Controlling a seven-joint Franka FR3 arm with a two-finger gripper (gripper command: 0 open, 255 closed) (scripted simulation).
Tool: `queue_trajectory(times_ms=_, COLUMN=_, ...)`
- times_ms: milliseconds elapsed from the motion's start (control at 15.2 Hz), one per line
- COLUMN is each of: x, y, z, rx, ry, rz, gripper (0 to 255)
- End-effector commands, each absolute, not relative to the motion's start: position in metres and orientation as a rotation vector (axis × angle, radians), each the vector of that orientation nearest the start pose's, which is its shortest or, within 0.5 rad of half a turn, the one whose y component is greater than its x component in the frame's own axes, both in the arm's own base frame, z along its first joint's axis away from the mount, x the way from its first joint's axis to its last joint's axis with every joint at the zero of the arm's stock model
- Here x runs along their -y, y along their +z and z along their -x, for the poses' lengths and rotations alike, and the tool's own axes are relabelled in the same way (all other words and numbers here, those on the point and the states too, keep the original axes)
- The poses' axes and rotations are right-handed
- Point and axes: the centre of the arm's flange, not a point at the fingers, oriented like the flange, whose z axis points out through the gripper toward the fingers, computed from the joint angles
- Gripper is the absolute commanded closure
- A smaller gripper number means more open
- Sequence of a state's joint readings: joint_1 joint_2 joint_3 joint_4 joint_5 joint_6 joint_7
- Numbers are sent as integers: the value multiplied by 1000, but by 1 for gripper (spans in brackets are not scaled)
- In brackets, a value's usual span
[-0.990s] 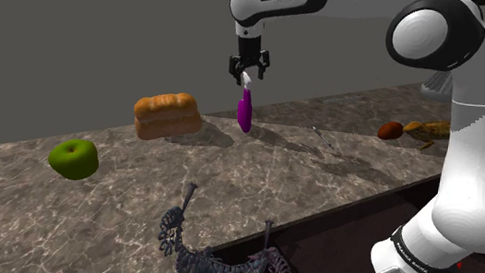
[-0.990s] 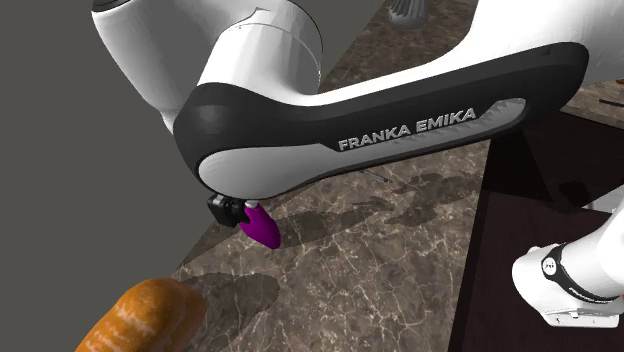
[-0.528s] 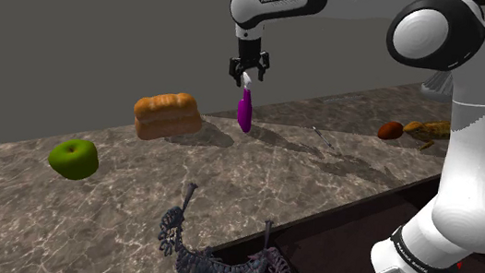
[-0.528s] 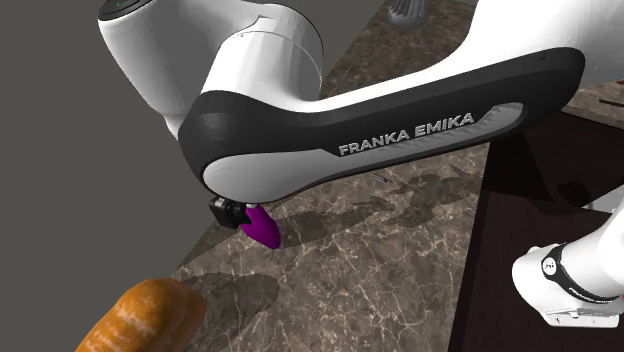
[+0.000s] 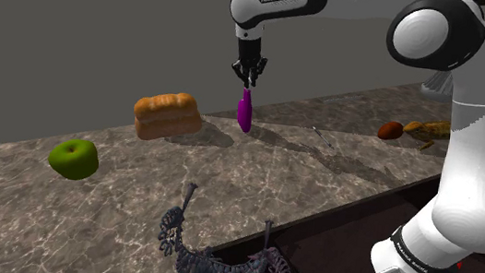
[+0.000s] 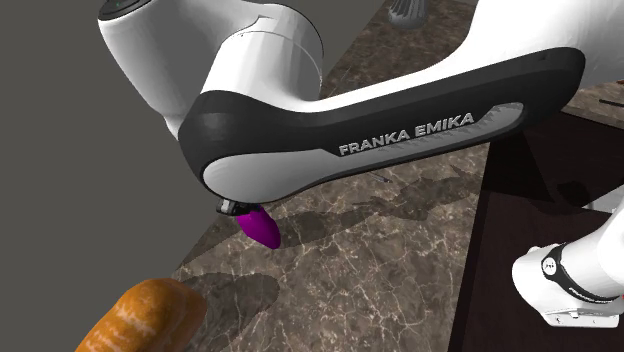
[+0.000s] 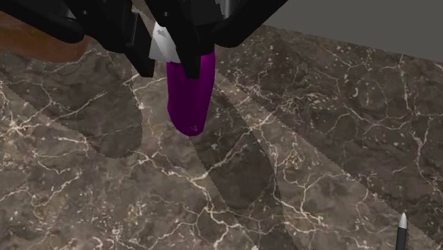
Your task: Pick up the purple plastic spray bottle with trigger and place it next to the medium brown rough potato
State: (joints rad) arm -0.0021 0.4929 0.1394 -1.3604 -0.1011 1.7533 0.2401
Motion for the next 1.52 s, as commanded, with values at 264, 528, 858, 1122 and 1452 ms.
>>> queue_trajectory(times_ms=264, x=-68, y=442, z=-687, rx=-148, ry=140, rz=3184, gripper=255)
queue_trajectory(times_ms=528, x=-68, y=463, z=-687, rx=-148, ry=140, rz=3184, gripper=255)
queue_trajectory(times_ms=858, x=-68, y=490, z=-687, rx=-148, ry=140, rz=3184, gripper=255)
queue_trajectory(times_ms=1122, x=-68, y=511, z=-687, rx=-148, ry=140, rz=3184, gripper=255)
queue_trajectory(times_ms=1452, x=-68, y=537, z=-687, rx=-148, ry=140, rz=3184, gripper=255)
